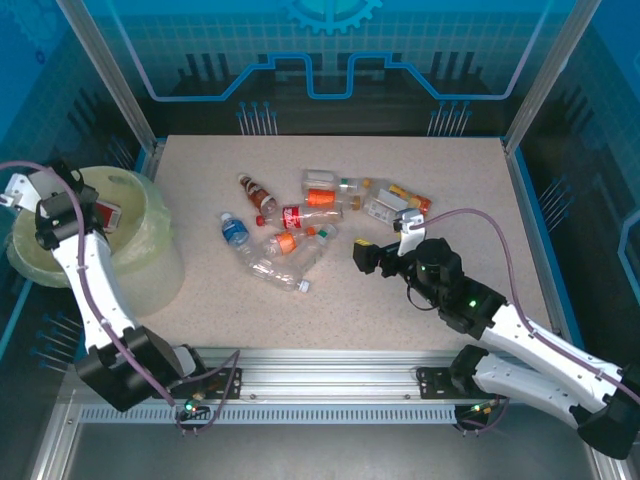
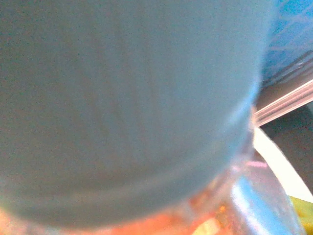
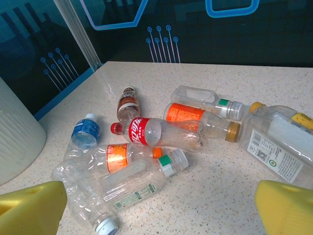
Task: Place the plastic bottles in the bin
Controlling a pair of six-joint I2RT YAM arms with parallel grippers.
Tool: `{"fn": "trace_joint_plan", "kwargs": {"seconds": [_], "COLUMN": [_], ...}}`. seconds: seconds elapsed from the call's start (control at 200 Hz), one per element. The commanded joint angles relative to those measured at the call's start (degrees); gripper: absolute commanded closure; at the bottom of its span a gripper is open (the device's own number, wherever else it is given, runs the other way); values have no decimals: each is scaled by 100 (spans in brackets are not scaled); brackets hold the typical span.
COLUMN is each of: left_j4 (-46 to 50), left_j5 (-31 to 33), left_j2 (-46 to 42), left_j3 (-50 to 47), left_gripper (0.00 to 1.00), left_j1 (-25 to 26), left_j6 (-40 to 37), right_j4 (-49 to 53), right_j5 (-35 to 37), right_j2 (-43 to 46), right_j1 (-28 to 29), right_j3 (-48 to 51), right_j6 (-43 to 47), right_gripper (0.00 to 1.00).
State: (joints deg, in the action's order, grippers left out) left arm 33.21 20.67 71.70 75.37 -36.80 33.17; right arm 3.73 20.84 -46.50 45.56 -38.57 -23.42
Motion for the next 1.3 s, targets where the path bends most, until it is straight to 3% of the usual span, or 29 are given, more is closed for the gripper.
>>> {"fn": "trace_joint_plan", "kwargs": {"seconds": [0.0, 0.205, 0.35, 0.715, 0.835, 0.965, 1.131, 1.296], "left_j4": [53, -31, -1, 53, 116, 157, 210, 333], "left_j5": [-177, -277, -504, -1182, -1586, -2069, -3198, -3771], "left_j2": [231, 621, 769, 331, 102, -276, -633, -780], "left_j3": [75, -111, -76, -47, 20, 103, 325, 637], "left_gripper": [41, 36, 21, 2, 1, 1, 1, 1], "left_j1": [-140, -148, -144, -126, -118, -113, -33, 709], "left_j6": [386, 602, 682, 556, 499, 408, 115, -318], "right_j4": [126, 262, 374, 390, 654, 841, 1200, 1286], "right_j5": [102, 155, 272, 442, 305, -578, -1252, -1519], "right_j2": [145, 279, 390, 324, 89, -328, -1212, -1985], "right_j1": [-76, -82, -78, -300, -716, -1555, -2371, -2810], "right_j3": [64, 96, 156, 319, 242, 116, -335, -779], "right_j6": [-95, -156, -206, -398, -493, -491, -146, 377], "right_gripper": [0, 0, 0, 0, 0, 0, 0, 0]}}
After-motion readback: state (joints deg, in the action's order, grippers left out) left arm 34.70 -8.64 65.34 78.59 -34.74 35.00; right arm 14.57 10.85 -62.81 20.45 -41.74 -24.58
